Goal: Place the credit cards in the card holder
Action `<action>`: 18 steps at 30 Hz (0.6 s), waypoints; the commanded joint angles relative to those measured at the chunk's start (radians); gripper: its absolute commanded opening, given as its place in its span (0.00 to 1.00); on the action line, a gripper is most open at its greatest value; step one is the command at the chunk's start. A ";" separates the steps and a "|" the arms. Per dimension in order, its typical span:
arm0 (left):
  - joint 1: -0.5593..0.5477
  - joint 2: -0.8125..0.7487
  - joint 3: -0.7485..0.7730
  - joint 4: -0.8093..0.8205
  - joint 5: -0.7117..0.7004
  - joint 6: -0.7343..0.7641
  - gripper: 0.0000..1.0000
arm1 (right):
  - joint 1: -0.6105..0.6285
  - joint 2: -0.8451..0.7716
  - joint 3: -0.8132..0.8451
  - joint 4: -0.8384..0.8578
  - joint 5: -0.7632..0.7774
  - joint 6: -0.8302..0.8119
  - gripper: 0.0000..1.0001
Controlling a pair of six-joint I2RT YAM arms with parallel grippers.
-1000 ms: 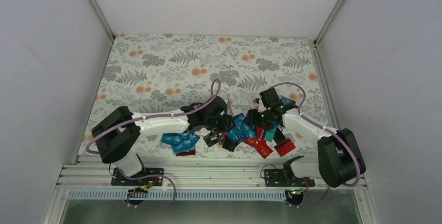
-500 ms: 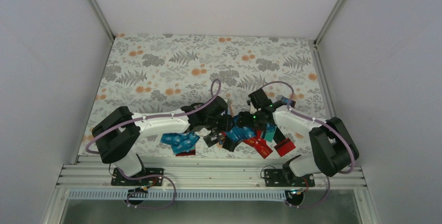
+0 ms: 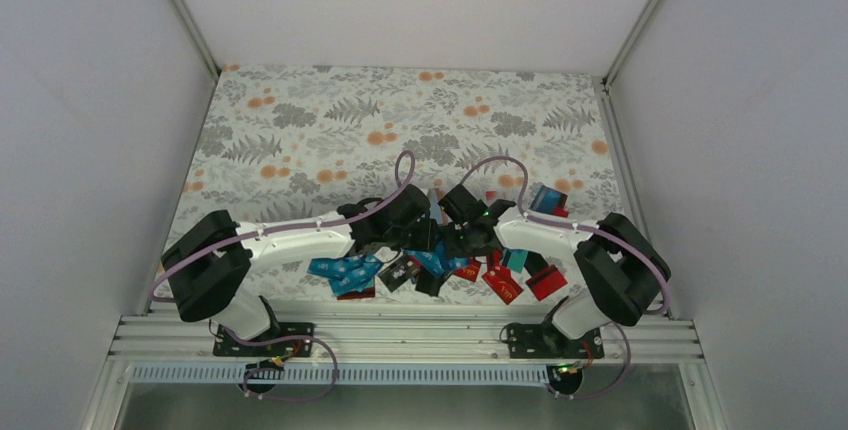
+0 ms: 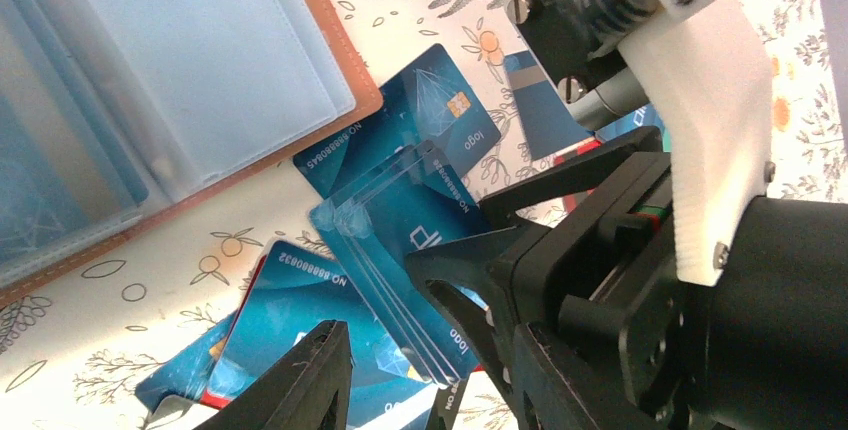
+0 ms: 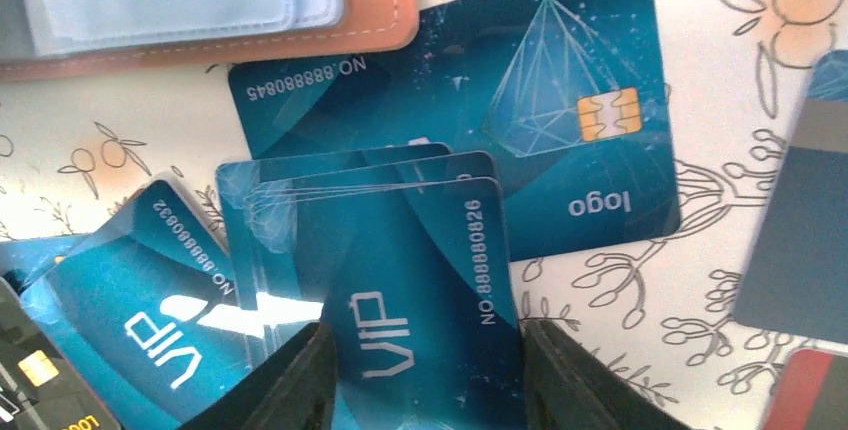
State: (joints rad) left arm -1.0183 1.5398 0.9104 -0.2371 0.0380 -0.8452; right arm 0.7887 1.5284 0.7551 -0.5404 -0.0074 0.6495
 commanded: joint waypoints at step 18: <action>0.001 -0.070 -0.034 -0.059 -0.062 -0.005 0.41 | 0.077 0.012 -0.046 -0.087 -0.186 0.021 0.72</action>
State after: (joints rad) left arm -1.0134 1.4982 0.8837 -0.3168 -0.0154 -0.8467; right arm 0.8276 1.5032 0.7540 -0.5373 -0.1272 0.6643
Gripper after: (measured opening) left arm 0.413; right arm 0.705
